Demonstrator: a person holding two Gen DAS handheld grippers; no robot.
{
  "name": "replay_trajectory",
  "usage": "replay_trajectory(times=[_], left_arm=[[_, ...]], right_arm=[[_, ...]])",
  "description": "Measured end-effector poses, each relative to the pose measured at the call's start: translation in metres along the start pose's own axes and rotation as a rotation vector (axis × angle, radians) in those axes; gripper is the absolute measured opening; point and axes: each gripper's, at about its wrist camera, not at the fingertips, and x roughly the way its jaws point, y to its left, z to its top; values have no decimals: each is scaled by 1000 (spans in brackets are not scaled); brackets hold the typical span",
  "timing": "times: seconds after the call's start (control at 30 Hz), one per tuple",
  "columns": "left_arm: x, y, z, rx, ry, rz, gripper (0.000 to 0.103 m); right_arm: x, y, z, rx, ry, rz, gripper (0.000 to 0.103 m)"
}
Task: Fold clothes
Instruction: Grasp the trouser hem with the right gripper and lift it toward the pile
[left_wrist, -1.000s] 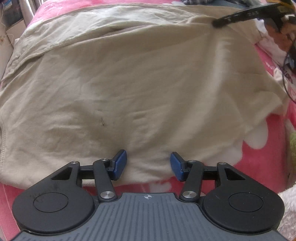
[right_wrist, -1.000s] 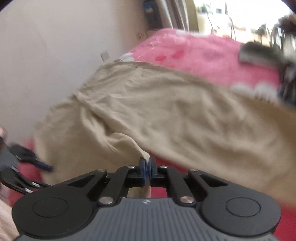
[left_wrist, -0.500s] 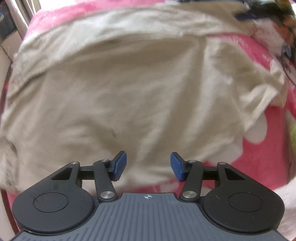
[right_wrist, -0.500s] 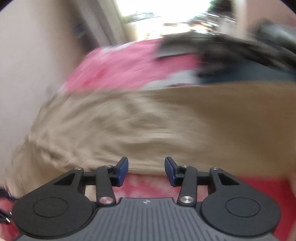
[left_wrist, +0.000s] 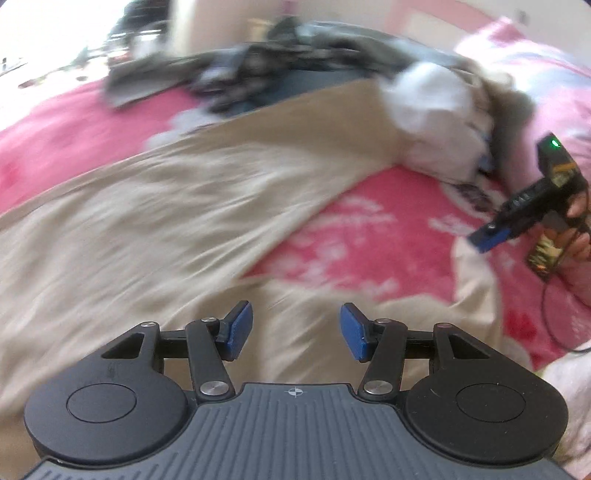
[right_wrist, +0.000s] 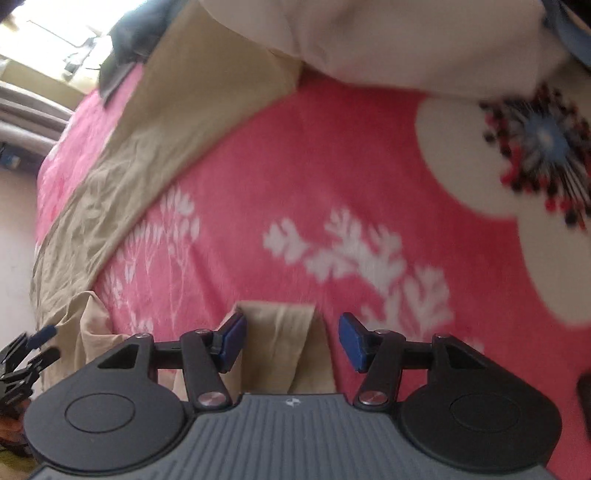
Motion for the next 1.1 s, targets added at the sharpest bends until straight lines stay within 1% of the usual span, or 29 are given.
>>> replay_trajectory(times=[0.07, 0.13, 0.2, 0.23, 0.27, 0.3, 0.33, 0.37, 0.5, 0.6, 0.63, 0.67, 0.73, 0.77, 0.83, 0.87, 0.93, 0.97, 1.0, 1.03, 1.07, 1.1], left_arm=[[18, -12, 10, 70, 11, -38, 53], [32, -20, 12, 109, 32, -68, 53], [48, -25, 11, 114, 58, -76, 53], [53, -26, 10, 110, 70, -77, 53], [58, -27, 9, 105, 81, -78, 53], [59, -27, 5, 102, 82, -74, 53], [58, -27, 3, 94, 81, -73, 53], [56, -24, 1, 72, 77, -75, 53], [42, -12, -4, -30, 46, -91, 53], [28, -6, -3, -62, 15, -106, 53], [24, -6, -3, -67, 5, -111, 53], [23, -7, -3, -70, 1, -117, 53], [26, -9, -5, -63, 10, -129, 53], [28, -10, -7, -56, 18, -133, 53], [35, -14, -12, -38, 51, -125, 53], [39, -16, -15, -25, 73, -122, 53], [43, -20, -19, 1, 103, -116, 53], [44, -22, -21, 15, 115, -117, 53], [45, -25, -24, 28, 127, -117, 53], [45, -26, -26, 36, 136, -118, 53], [45, -28, -28, 43, 146, -120, 53], [46, -29, -30, 47, 154, -122, 53]], right_arm=[[1, 4, 0, 14, 13, 24, 58], [8, 9, 1, 14, 33, 34, 58], [15, 15, 2, 14, 54, 44, 58], [18, 18, 2, 14, 64, 50, 54], [22, 21, 2, 14, 74, 55, 45], [25, 24, 3, 14, 84, 60, 39], [29, 26, 3, 14, 95, 65, 5], [27, 30, 3, 8, 90, 78, 3], [-44, 45, -10, -111, -129, 235, 3], [-96, 56, -20, -198, -291, 349, 3], [-108, 55, -25, -218, -325, 369, 3], [-117, 53, -31, -221, -347, 366, 3], [-119, 37, -41, -170, -348, 313, 3], [-112, 24, -44, -118, -332, 266, 3], [-83, -8, -45, 8, -259, 113, 4], [-68, -25, -46, 75, -217, 31, 6], [-45, -57, -48, 244, -135, -142, 8], [-44, -66, -52, 286, -130, -185, 8], [-47, -69, -54, 296, -146, -204, 8], [-52, -66, -53, 275, -170, -217, 8], [-57, -60, -52, 244, -198, -229, 8], [-64, -50, -47, 181, -236, -242, 8]])
